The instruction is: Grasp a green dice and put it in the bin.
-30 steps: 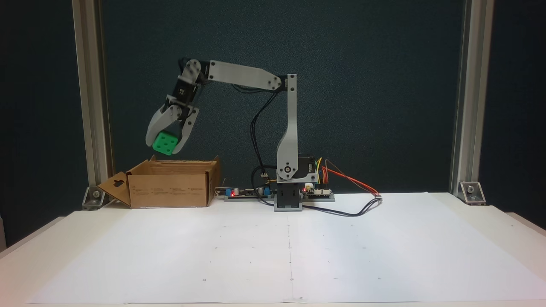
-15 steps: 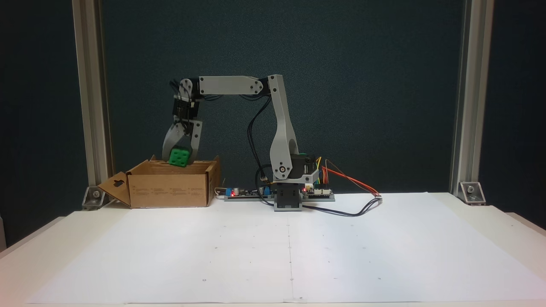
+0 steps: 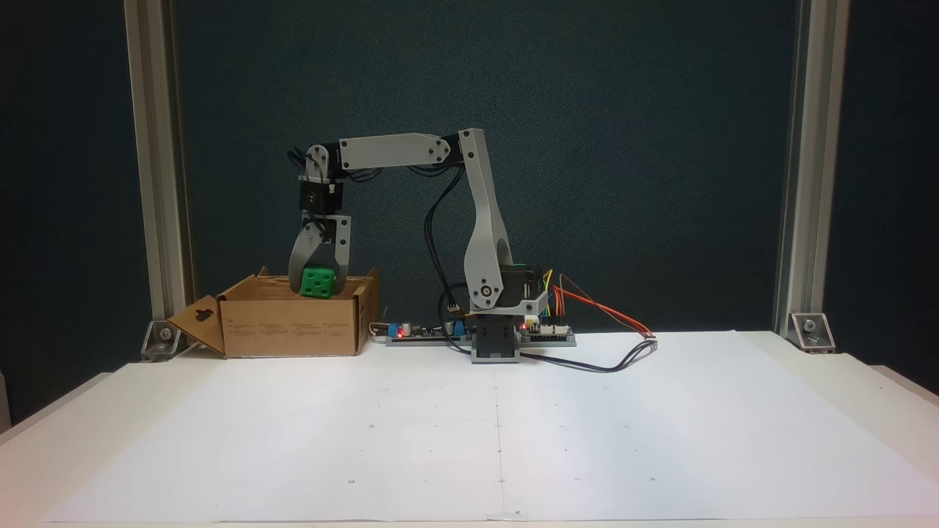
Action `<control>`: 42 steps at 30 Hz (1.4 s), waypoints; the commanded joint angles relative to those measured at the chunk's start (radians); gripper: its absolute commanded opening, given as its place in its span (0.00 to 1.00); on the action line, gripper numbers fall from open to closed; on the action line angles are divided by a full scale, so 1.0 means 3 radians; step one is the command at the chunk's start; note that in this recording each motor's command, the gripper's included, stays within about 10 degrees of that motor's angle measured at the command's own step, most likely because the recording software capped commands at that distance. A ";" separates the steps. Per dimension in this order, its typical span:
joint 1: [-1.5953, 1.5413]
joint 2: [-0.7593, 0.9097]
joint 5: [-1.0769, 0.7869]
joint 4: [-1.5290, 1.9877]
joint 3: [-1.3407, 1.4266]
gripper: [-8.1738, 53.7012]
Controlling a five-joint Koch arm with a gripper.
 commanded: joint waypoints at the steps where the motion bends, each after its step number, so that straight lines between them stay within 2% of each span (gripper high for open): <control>1: -0.0061 0.0026 0.0556 -0.0015 -0.0102 0.32; 6: -0.0112 0.0000 0.1171 -0.0015 -0.0102 0.32; 11: -0.0128 -0.0092 0.1156 -0.0036 -0.0102 0.32; 12: -0.0128 -0.0097 0.1150 -0.0041 -0.0102 0.35; 14: -0.0128 -0.0194 0.1150 -0.0020 -0.0102 0.65; 15: -0.0128 -0.0220 0.1150 -0.0041 -0.0102 0.68; 18: -0.0174 -0.0281 0.1150 -0.0281 -0.0102 0.87; 19: -0.0199 -0.0281 0.1150 -0.0399 -0.0102 0.89; 23: -0.0424 -0.0266 0.1176 -0.1094 -0.0102 0.86; 30: -0.1237 0.0383 0.1508 -0.2269 -0.0107 0.85; 42: -0.3140 0.1396 0.1503 -0.2337 0.0092 0.85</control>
